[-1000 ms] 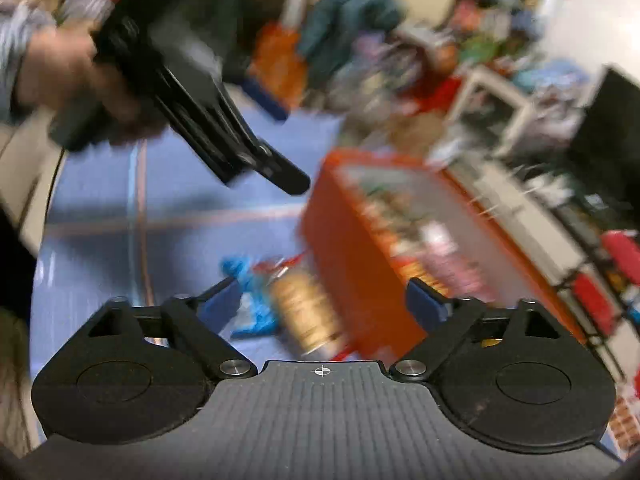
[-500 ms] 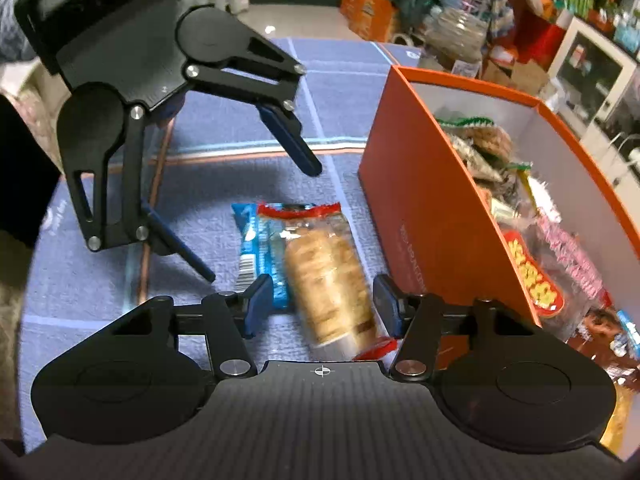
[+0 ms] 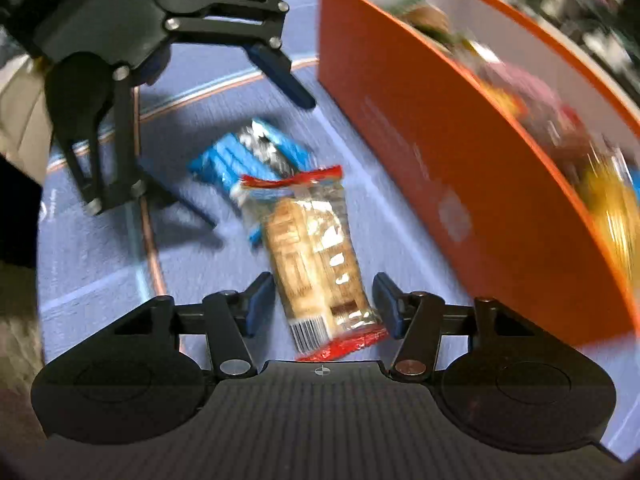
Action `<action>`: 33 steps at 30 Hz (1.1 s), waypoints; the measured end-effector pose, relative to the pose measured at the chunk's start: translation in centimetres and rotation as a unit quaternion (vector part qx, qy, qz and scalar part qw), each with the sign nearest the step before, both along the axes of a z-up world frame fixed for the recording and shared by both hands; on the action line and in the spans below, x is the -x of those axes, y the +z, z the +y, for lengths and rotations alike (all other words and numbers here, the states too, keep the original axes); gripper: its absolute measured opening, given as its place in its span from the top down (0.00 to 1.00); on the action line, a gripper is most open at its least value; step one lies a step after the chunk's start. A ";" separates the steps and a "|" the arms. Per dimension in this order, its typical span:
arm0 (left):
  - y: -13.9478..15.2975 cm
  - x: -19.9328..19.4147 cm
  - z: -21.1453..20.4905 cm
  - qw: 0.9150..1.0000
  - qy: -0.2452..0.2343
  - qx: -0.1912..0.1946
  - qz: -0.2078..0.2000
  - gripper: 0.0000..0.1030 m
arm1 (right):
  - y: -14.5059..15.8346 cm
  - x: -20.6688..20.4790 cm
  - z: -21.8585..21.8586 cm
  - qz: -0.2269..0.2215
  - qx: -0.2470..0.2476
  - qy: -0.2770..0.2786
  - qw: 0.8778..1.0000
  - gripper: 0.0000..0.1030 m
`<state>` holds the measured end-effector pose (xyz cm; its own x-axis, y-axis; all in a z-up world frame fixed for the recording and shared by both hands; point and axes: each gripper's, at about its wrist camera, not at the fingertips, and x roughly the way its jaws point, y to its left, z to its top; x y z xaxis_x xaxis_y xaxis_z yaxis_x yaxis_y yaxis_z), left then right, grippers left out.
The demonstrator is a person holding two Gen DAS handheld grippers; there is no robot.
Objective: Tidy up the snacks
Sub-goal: 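Close the right tool on the bread packet while the left tool grasps the blue wafer packet, then lift both held packets and carry them over the orange box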
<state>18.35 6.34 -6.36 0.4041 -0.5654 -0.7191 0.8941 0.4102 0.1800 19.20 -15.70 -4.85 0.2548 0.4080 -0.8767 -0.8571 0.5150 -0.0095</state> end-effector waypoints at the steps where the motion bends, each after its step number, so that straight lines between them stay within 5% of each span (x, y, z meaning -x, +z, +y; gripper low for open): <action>1: -0.2 -0.5 -0.2 1.000 0.005 0.005 0.016 0.11 | 0.0 0.5 -0.5 -0.001 -0.003 -0.011 1.000 0.59; 8: -1.5 -0.6 -0.3 0.995 0.060 0.020 0.077 0.16 | 0.0 2.5 -2.4 -0.010 -0.046 -0.097 0.994 0.57; 10: -1.6 0.0 0.2 0.992 0.086 0.037 0.082 0.25 | -0.1 3.0 -2.1 -0.021 -0.046 -0.113 0.992 0.54; 13: -1.5 1.4 0.8 0.988 0.123 0.053 0.082 0.48 | -0.1 3.5 -1.8 -0.031 -0.041 -0.150 0.987 0.72; 16: -1.4 2.4 0.5 0.980 0.180 0.049 0.074 0.50 | 0.0 4.3 -2.1 -0.035 -0.042 -0.189 0.980 0.78; 19: -1.3 3.0 0.4 0.966 0.240 0.054 0.078 0.50 | 0.3 5.6 -3.3 -0.020 -0.062 -0.216 0.974 0.78; 24: 0.1 4.1 1.0 0.941 0.321 0.082 0.073 0.50 | 0.2 7.3 -2.5 -0.059 -0.045 -0.258 0.963 0.78; 33: 5.4 5.8 1.4 0.890 0.442 0.111 0.019 0.51 | 6.1 9.9 -1.5 -0.136 -0.085 -0.344 0.925 0.78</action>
